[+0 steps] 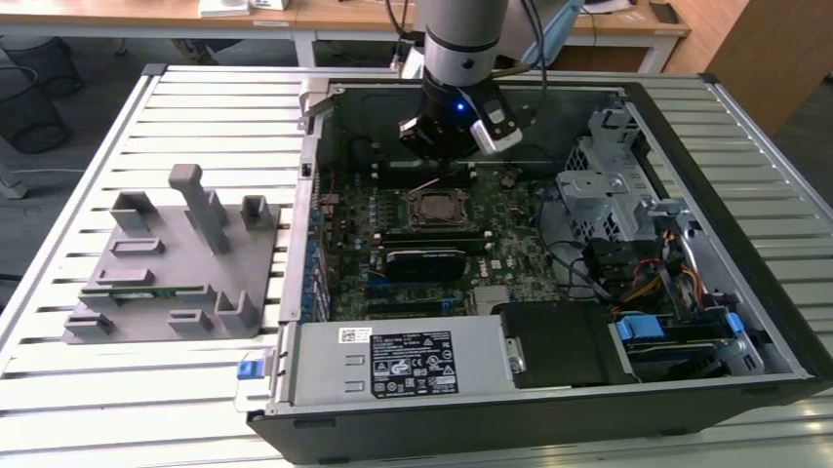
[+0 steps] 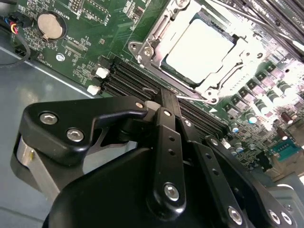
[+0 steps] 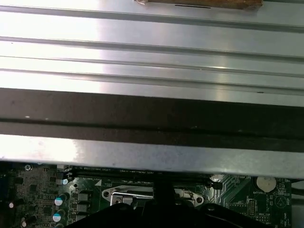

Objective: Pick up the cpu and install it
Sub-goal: 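Install the first cpu locking lever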

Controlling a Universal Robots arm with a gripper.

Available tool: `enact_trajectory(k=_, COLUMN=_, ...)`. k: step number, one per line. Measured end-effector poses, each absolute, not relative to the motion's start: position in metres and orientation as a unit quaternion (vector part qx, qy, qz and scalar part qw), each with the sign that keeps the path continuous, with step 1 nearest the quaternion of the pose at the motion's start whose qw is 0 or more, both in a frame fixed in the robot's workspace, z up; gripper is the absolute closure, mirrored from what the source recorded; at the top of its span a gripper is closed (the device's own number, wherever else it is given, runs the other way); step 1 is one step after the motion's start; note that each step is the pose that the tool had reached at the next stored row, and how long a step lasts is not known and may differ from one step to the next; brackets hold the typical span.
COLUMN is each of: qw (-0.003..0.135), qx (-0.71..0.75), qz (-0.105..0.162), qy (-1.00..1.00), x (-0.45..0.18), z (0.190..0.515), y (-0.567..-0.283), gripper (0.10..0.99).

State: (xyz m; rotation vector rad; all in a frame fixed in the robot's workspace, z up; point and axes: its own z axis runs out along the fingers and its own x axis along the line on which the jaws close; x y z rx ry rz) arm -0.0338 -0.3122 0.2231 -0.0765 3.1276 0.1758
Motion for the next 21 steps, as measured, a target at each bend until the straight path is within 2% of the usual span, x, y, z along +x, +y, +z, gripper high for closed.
enact_trajectory(k=21, qw=0.002, qx=-0.024, qz=0.053, qy=0.998, x=-0.025, z=0.2, y=-0.312, gripper=0.98)
